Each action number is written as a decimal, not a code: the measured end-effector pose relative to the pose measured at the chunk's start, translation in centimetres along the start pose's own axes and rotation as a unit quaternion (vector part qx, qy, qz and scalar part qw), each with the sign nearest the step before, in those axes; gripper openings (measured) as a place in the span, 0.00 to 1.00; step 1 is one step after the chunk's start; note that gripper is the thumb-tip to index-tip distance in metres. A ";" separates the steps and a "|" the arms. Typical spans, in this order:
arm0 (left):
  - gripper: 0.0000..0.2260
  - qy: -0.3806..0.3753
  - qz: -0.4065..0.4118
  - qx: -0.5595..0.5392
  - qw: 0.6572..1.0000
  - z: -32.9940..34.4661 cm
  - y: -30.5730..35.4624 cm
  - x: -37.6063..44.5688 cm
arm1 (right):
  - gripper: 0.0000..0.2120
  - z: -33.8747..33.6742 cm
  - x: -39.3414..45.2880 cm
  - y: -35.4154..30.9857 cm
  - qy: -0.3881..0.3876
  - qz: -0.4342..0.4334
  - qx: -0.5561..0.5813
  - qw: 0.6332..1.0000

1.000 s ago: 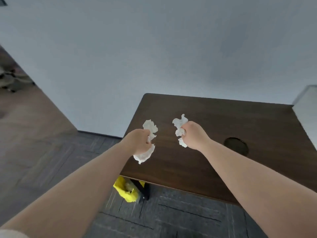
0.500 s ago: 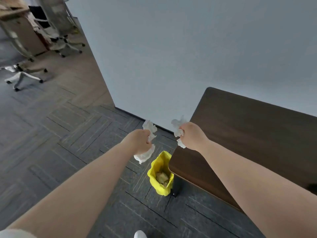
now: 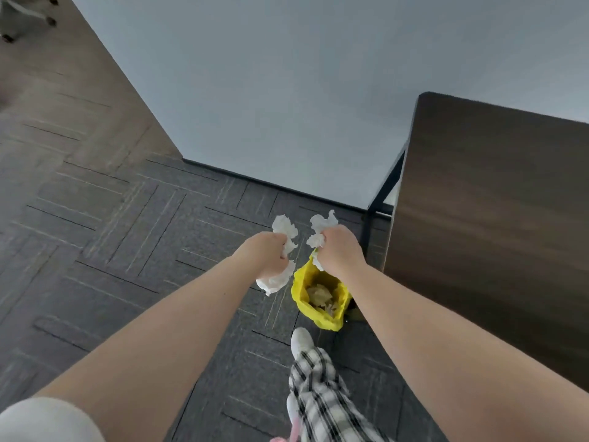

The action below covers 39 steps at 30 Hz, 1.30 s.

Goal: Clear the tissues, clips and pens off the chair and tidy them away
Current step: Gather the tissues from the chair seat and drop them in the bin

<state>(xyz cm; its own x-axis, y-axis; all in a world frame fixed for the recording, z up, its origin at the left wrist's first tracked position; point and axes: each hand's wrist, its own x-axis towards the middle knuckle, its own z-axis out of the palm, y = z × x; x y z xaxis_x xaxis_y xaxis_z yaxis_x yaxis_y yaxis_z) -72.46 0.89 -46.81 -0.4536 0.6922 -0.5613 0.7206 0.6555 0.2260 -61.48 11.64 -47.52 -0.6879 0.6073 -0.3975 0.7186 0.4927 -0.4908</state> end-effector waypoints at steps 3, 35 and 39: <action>0.14 -0.032 0.007 -0.001 0.999 1.4 -1.0 3.4 | 0.07 3.0 3.0 1.0 -0.019 0.060 0.013 0.998; 0.11 -0.172 0.168 0.000 0.971 26.7 -2.5 29.1 | 0.09 26.5 14.9 19.2 0.013 0.370 0.147 0.917; 0.18 -0.205 0.178 -0.002 0.962 27.4 -2.2 29.5 | 0.18 27.2 14.9 20.0 -0.008 0.378 0.169 0.910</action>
<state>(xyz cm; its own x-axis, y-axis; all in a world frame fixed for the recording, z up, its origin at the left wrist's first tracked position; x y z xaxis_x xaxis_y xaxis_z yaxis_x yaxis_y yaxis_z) -73.07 11.56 -85.71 0.0669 0.6958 -0.7151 0.7894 0.4014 0.4644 -60.11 13.64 -84.33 -0.0131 0.6830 -0.7303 0.9163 -0.2842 -0.2822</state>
